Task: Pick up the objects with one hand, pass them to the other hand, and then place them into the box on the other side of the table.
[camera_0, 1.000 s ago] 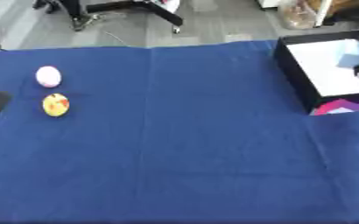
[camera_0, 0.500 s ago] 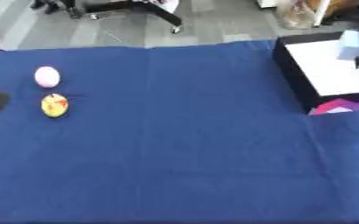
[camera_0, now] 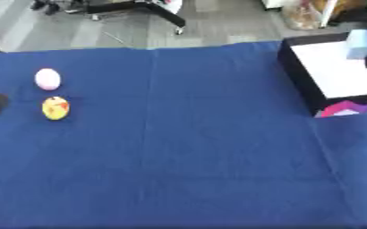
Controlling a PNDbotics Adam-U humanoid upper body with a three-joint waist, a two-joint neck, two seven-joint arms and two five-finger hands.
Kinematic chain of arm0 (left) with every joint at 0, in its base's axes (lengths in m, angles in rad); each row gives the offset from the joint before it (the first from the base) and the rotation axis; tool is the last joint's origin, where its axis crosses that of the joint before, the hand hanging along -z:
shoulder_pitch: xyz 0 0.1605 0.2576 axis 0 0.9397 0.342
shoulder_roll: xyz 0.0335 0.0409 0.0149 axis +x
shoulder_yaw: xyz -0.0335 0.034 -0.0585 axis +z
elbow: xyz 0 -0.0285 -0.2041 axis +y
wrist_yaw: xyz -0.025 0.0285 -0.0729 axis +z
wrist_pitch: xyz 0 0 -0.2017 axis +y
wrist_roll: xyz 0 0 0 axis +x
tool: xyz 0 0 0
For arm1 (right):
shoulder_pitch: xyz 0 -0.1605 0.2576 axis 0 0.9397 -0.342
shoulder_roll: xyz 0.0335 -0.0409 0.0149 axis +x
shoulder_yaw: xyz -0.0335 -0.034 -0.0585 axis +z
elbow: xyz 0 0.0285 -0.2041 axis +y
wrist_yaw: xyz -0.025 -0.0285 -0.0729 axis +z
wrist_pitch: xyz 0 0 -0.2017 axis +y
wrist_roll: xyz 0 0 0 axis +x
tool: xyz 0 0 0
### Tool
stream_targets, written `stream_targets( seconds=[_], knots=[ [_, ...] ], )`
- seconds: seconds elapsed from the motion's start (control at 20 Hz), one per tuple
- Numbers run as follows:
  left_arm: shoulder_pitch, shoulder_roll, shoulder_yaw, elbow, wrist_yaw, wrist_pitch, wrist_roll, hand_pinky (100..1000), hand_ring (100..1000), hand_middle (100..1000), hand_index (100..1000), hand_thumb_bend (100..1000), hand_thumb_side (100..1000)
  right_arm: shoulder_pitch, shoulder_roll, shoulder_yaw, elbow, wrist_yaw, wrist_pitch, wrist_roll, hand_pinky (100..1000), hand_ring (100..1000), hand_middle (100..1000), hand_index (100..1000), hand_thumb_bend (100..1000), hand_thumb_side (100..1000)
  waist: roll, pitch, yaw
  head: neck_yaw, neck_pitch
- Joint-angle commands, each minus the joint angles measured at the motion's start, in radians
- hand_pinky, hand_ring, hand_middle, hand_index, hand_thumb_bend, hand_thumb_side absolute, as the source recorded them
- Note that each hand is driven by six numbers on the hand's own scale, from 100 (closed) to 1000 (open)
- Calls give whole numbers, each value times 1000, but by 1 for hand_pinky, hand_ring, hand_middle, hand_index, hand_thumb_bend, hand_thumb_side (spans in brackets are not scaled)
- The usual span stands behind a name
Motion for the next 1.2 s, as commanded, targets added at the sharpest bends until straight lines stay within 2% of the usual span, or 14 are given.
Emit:
stream_targets(
  seconds=[0.05,0.1,0.15,0.2,0.3,0.5,0.7,0.75,0.8,0.85,1.0,1.05,1.1,1.2],
  knots=[
    [-4,25,14,-6,-5,-4,1,824,648,614,794,315,267,-25,-32,0,-25,-40,-12,-33,1000,841,865,751,100,199,-4,-16,-1,-4,-8],
    [-4,25,15,-6,-5,-4,1,824,648,614,794,312,267,-25,-32,4,-26,-38,-15,-32,982,859,886,956,100,203,-4,-16,0,-4,-8],
    [-4,25,15,-6,-4,-4,1,824,648,614,794,311,267,-25,-33,10,-26,-27,-19,-25,940,876,906,1000,100,207,-5,-16,0,-5,-8],
    [-3,25,15,-7,-4,-4,2,824,647,613,794,310,267,-24,-35,14,-28,-9,-21,-17,863,890,936,1000,100,218,-5,-16,0,-5,-8],
    [-3,25,15,-7,-4,-4,2,824,647,613,793,308,266,-23,-36,19,-31,43,-21,-1,871,901,971,1000,100,280,-5,-15,1,-6,-8],
    [-2,25,16,-8,-4,-4,2,824,647,612,793,302,264,-23,-31,15,-29,99,-31,11,887,915,999,1000,100,263,-6,-15,2,-6,-8],
    [0,25,17,-8,-4,-3,3,824,647,612,793,300,264,-21,-31,13,-19,121,-34,24,886,909,980,1000,100,303,-6,-15,2,-6,-8],
    [0,25,17,-8,-4,-3,3,824,647,612,793,300,265,-20,-32,14,-18,127,-33,30,887,904,973,1000,100,278,-6,-15,2,-6,-9],
    [0,25,17,-8,-4,-4,2,824,646,612,792,298,268,-21,-31,11,-17,128,-33,33,882,876,927,973,100,252,-6,-15,2,-6,-8],
    [1,24,17,-8,-4,-4,2,824,646,612,792,297,269,-21,-30,7,-19,122,-31,29,883,865,898,892,100,247,-6,-16,2,-6,-8],
    [1,24,17,-8,-3,-4,2,824,646,612,792,296,271,-19,-29,5,-23,103,-28,12,862,824,787,497,100,247,-6,-16,2,-7,-8],
    [1,24,17,-8,-3,-4,2,824,648,612,792,296,271,-18,-30,6,-22,100,-26,8,851,806,761,429,100,249,-6,-16,2,-8,-8],
    [1,24,18,-8,-3,-3,3,823,649,612,792,296,273,-18,-31,6,-22,100,-23,2,822,746,696,336,100,251,-6,-16,2,-8,-8],
    [2,25,17,-9,-3,-4,3,824,650,612,791,292,272,-17,-31,9,-22,105,-20,-8,761,630,581,222,100,253,-6,-16,2,-8,-8]
  ],
)
